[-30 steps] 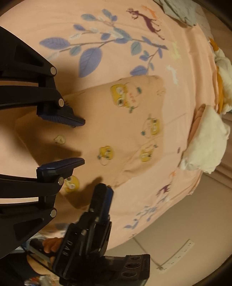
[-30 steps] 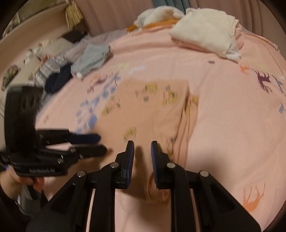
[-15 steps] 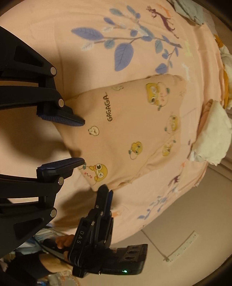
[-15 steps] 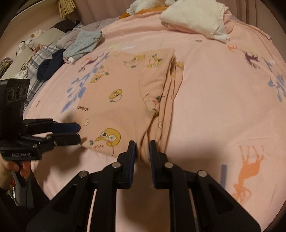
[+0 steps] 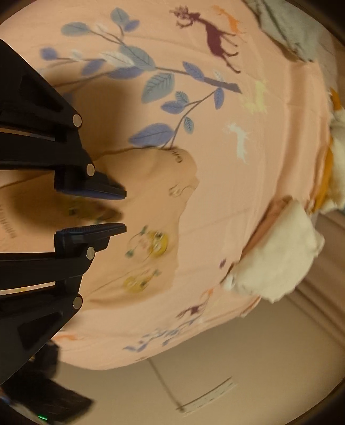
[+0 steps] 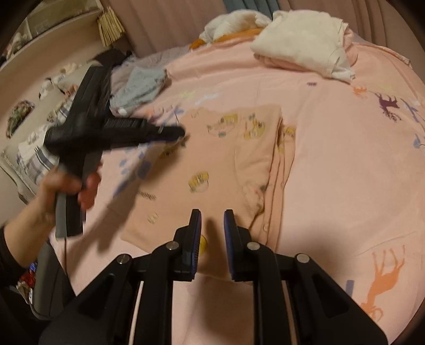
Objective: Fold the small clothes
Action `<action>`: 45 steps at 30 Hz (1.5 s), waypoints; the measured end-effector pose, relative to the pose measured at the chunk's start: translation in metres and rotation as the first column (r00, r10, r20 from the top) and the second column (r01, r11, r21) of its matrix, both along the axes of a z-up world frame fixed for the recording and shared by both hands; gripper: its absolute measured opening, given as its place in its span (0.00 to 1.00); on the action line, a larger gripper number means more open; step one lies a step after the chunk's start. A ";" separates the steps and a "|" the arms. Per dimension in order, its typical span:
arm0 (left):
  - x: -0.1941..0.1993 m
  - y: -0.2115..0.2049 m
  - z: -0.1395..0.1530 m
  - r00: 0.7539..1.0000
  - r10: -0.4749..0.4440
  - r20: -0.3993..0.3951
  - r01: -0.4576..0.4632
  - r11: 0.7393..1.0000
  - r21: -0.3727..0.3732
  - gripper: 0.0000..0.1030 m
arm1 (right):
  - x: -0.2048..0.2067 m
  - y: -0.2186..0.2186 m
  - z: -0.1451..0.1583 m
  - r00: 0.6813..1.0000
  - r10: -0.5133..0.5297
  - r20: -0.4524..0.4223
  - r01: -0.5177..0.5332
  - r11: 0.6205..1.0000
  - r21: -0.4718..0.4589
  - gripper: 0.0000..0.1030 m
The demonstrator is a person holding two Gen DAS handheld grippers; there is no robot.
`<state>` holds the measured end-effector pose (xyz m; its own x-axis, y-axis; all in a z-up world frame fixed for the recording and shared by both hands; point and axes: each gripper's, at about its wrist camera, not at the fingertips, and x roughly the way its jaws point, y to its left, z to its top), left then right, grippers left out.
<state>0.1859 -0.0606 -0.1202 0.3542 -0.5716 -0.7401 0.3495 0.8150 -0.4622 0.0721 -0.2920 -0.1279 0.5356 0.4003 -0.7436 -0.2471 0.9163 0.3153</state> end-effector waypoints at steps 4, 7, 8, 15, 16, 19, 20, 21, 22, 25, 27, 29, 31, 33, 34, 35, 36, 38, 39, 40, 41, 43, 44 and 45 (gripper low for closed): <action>0.019 -0.007 -0.021 0.999 0.008 -0.041 -0.006 0.999 0.038 0.10 | 0.002 -0.003 -0.017 0.998 0.003 -0.067 -0.004 1.000 -0.014 0.13; 0.026 -0.007 -0.023 0.999 0.026 -0.030 -0.025 0.999 0.034 0.10 | -0.001 -0.004 -0.012 0.997 0.020 -0.072 -0.020 1.000 -0.006 0.13; 0.028 -0.005 -0.022 0.999 0.041 -0.035 -0.040 0.999 0.028 0.10 | -0.001 -0.004 -0.008 0.997 0.026 -0.067 -0.026 1.000 0.000 0.15; -0.005 0.008 -0.001 0.998 -0.004 0.055 0.002 1.000 0.022 0.10 | 0.035 -0.019 0.026 0.998 -0.048 0.038 0.046 0.997 0.055 0.18; -0.012 0.009 0.002 0.998 -0.017 0.061 0.015 1.000 0.019 0.10 | 0.041 -0.020 0.029 0.997 -0.061 0.052 0.058 0.997 0.054 0.18; -0.036 0.009 0.003 0.995 -0.069 0.074 0.067 0.997 0.022 0.10 | 0.077 -0.019 0.024 0.995 -0.083 0.047 0.080 0.995 0.061 0.18; -0.043 0.009 0.002 0.994 -0.081 0.078 0.079 0.996 0.031 0.10 | 0.087 -0.017 0.021 0.995 -0.094 0.036 0.092 0.994 0.054 0.18; -0.047 0.009 0.001 0.993 -0.091 0.078 0.089 0.995 0.035 0.10 | 0.096 -0.016 0.016 0.994 -0.104 0.023 0.103 0.994 0.046 0.18; -0.051 0.007 0.000 0.992 -0.103 0.077 0.100 0.994 0.040 0.10 | 0.104 -0.016 0.011 0.993 -0.116 0.010 0.116 0.993 0.037 0.18; -0.058 -0.002 -0.007 0.989 -0.122 0.081 0.115 0.989 0.089 0.10 | 0.129 -0.020 -0.009 0.981 -0.187 -0.060 0.186 0.982 -0.022 0.11; -0.059 -0.003 -0.010 0.989 -0.126 0.080 0.118 0.988 0.096 0.10 | 0.132 -0.024 -0.018 0.973 -0.214 -0.084 0.213 0.977 -0.029 0.04; -0.059 -0.004 -0.009 0.989 -0.124 0.081 0.116 0.988 0.099 0.10 | 0.130 -0.029 -0.016 0.970 -0.230 -0.083 0.230 0.973 -0.008 0.04; -0.059 -0.004 -0.009 0.989 -0.122 0.078 0.114 0.988 0.103 0.10 | 0.125 -0.031 -0.009 0.968 -0.239 -0.078 0.241 0.971 0.007 0.08; -0.062 -0.004 -0.008 0.989 -0.121 0.080 0.112 0.988 0.108 0.10 | 0.115 -0.031 0.002 0.974 -0.220 -0.056 0.222 0.975 0.026 0.13; -0.063 -0.004 -0.008 0.989 -0.121 0.081 0.111 0.987 0.112 0.10 | 0.109 -0.029 0.005 0.977 -0.207 -0.045 0.208 0.978 0.028 0.13; -0.064 -0.004 -0.008 0.990 -0.119 0.081 0.110 0.988 0.113 0.10 | 0.100 -0.027 0.010 0.982 -0.186 -0.031 0.187 0.982 0.035 0.13; -0.065 -0.004 -0.007 0.990 -0.118 0.081 0.109 0.988 0.114 0.10 | 0.094 -0.025 0.013 0.985 -0.170 -0.022 0.171 0.985 0.038 0.13; -0.067 -0.004 -0.007 0.990 -0.117 0.083 0.106 0.987 0.119 0.10 | 0.077 -0.020 0.018 0.992 -0.129 -0.004 0.129 0.991 0.039 0.14; -0.068 -0.004 -0.007 0.990 -0.116 0.084 0.105 0.987 0.121 0.10 | 0.071 -0.017 0.019 0.994 -0.113 0.002 0.113 0.993 0.039 0.14; -0.069 -0.005 -0.006 0.990 -0.115 0.085 0.104 0.987 0.125 0.10 | 0.062 -0.014 0.019 0.996 -0.092 0.010 0.092 0.995 0.036 0.14; -0.070 -0.005 -0.006 0.990 -0.115 0.087 0.104 0.986 0.129 0.10 | 0.055 -0.011 0.019 0.997 -0.079 0.016 0.079 0.996 0.032 0.14; -0.073 -0.006 -0.006 0.989 -0.118 0.093 0.104 0.985 0.141 0.10 | 0.042 -0.006 0.015 0.998 -0.051 0.021 0.051 0.999 0.009 0.14; -0.075 -0.007 -0.007 0.988 -0.119 0.096 0.104 0.984 0.146 0.10 | 0.039 -0.004 0.012 0.999 -0.045 0.019 0.045 0.999 -0.012 0.14; -0.076 -0.006 -0.007 0.988 -0.119 0.097 0.104 0.983 0.149 0.10 | 0.036 -0.002 0.008 0.999 -0.042 0.012 0.042 0.998 -0.035 0.14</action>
